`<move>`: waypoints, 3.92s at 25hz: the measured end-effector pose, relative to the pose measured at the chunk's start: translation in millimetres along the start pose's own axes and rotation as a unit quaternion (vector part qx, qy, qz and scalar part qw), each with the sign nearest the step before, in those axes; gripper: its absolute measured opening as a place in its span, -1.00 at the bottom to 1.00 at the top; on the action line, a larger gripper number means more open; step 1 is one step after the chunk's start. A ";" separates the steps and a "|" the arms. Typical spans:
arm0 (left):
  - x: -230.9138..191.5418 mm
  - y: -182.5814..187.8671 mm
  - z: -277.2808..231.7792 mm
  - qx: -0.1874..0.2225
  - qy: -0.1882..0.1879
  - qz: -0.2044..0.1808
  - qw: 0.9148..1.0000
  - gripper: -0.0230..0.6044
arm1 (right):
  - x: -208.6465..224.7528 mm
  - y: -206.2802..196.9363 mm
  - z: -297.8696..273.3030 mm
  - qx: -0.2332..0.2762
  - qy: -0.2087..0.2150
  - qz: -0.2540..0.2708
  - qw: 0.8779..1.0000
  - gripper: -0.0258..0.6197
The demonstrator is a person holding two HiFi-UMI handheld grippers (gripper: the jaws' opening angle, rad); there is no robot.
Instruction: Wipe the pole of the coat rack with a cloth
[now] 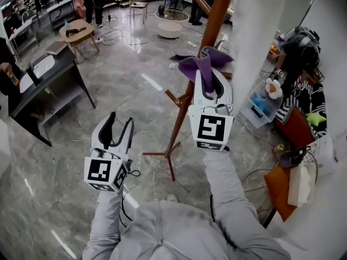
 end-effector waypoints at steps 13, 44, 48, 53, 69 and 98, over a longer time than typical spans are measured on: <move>6.8 -12.9 -9.4 -0.013 -0.010 0.009 1.000 -0.19 | -28.6 -58.6 24.6 -0.073 0.038 0.021 0.996 -0.75; 27.3 -33.1 -28.7 -0.046 -0.050 0.012 0.998 -0.19 | -38.6 -174.6 104.8 -0.221 0.013 -0.116 0.968 -0.75; 30.5 -36.1 -28.3 -0.050 -0.054 0.015 0.997 -0.19 | -46.9 -179.9 129.5 -0.241 0.026 -0.119 0.963 -0.75; 32.4 -36.3 -25.9 -0.054 -0.052 0.020 0.997 -0.19 | -40.0 -146.6 149.8 -0.205 0.024 -0.115 0.972 -0.75; 23.8 -25.1 -4.7 -0.032 -0.036 0.013 0.999 -0.19 | -1.8 5.3 75.2 0.030 -0.040 0.029 0.998 -0.75; 16.7 -32.4 9.9 -0.037 -0.017 0.027 0.999 -0.19 | -74.0 1.6 89.7 -0.005 0.108 0.035 0.994 -0.75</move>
Point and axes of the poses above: the fingertips, and each gripper's own axes: z backward along the fingers, x to its right, y out of its top, the point moved 2 cm from there along z, backward along the fingers, and after that the axes turned 4 degrees about -y, right-handed, at the moved point
